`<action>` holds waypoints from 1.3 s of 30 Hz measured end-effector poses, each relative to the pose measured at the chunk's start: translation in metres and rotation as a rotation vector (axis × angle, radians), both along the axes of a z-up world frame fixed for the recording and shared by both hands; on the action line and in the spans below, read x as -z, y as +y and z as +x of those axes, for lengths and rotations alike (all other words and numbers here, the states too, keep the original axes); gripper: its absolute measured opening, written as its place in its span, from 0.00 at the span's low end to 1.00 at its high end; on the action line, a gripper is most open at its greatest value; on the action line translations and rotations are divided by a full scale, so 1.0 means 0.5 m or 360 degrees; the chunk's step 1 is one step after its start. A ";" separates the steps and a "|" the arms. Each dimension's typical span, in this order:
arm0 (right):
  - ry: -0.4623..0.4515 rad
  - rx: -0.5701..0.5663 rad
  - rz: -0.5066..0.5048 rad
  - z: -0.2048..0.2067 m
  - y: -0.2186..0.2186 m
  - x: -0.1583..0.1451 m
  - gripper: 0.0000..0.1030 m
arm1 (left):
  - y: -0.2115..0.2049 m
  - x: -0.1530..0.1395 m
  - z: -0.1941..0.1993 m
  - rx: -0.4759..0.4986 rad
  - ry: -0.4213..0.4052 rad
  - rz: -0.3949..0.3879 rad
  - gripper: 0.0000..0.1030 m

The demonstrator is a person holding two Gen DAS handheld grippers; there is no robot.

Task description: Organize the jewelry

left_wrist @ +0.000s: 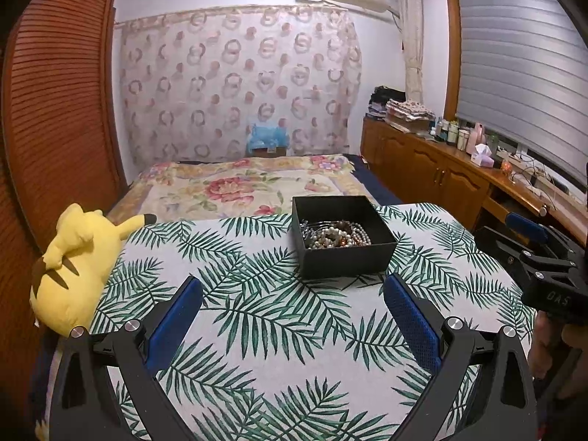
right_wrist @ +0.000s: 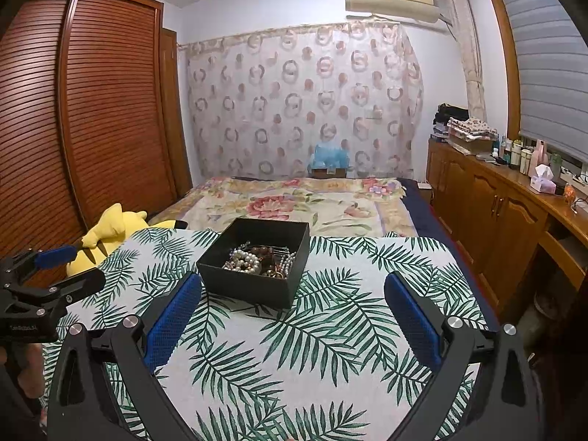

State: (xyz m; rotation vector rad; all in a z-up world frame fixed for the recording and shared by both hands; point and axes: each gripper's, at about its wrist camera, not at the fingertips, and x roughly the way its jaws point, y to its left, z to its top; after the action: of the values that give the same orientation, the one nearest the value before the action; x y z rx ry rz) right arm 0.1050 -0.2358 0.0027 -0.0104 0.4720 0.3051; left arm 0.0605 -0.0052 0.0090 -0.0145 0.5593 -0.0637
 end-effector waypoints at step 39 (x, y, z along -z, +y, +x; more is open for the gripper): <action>0.0000 0.0000 -0.0003 -0.002 -0.001 -0.002 0.97 | -0.006 0.001 -0.005 -0.0005 -0.0008 0.0004 0.92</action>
State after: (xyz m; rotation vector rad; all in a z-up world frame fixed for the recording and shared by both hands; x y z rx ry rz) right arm 0.1042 -0.2363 0.0037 -0.0124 0.4726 0.3044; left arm 0.0581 -0.0080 0.0085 -0.0127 0.5542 -0.0602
